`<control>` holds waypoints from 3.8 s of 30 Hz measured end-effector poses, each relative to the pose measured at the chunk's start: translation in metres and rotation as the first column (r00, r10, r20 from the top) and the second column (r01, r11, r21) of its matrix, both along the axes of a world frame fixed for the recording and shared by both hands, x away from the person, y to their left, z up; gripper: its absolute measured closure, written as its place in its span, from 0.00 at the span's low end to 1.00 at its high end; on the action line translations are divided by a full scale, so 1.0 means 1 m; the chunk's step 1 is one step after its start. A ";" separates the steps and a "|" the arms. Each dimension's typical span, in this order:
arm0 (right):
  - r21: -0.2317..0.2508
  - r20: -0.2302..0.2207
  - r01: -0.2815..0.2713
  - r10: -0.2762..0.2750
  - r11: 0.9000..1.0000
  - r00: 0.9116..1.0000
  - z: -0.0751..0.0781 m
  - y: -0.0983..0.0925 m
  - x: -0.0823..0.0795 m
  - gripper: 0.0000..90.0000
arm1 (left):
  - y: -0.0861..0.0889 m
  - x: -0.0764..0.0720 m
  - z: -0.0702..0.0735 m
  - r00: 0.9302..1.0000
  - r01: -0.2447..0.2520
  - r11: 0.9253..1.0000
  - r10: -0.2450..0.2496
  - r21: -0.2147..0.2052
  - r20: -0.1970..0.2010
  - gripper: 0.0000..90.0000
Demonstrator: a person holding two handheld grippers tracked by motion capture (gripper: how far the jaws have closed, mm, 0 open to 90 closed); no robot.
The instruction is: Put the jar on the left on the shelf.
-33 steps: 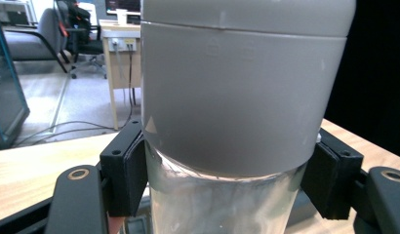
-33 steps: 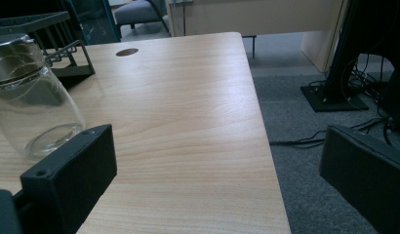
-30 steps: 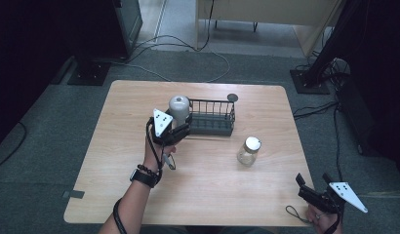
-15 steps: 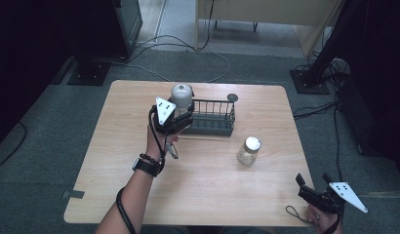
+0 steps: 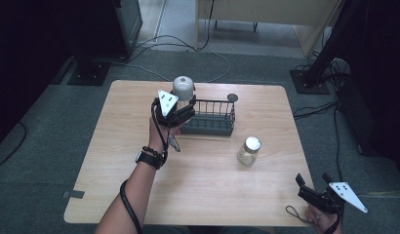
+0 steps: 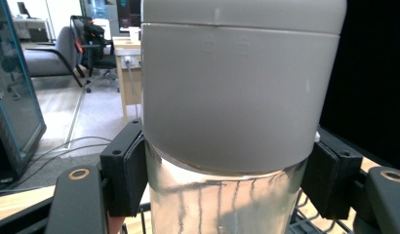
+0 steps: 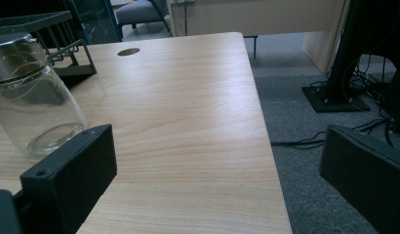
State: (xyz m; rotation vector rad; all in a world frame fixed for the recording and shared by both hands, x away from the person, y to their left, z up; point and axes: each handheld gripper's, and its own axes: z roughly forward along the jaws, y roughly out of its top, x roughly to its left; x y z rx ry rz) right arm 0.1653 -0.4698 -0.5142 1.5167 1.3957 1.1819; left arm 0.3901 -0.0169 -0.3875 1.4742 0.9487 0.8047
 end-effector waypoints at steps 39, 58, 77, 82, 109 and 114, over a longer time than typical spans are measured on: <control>0.002 -0.015 -0.007 0.007 1.000 1.000 0.000 0.000 0.001 0.00 | 0.002 0.031 -0.043 0.995 -0.070 0.997 0.071 0.020 -0.075 0.32; -0.001 -0.011 0.001 -0.001 1.000 1.000 0.000 0.000 0.001 0.00 | 0.001 0.024 -0.057 0.995 -0.070 0.995 0.075 0.067 -0.069 0.32; -0.006 -0.007 0.008 -0.009 1.000 1.000 0.000 0.001 0.000 0.00 | 0.006 0.021 -0.058 0.996 -0.043 0.999 0.042 -0.014 -0.078 0.12; -0.009 -0.007 0.009 -0.009 1.000 1.000 0.000 0.001 0.000 0.00 | 0.008 0.018 -0.061 0.997 -0.040 0.999 0.038 -0.030 -0.073 0.11; -0.014 -0.010 0.015 -0.015 1.000 1.000 0.000 0.003 0.000 0.00 | 0.008 -0.016 -0.088 0.998 0.042 0.998 -0.043 -0.042 -0.039 0.00; -0.014 -0.010 0.015 -0.015 1.000 1.000 0.000 0.003 0.000 0.00 | 0.007 -0.024 -0.096 0.997 0.072 0.997 -0.073 -0.028 -0.036 0.00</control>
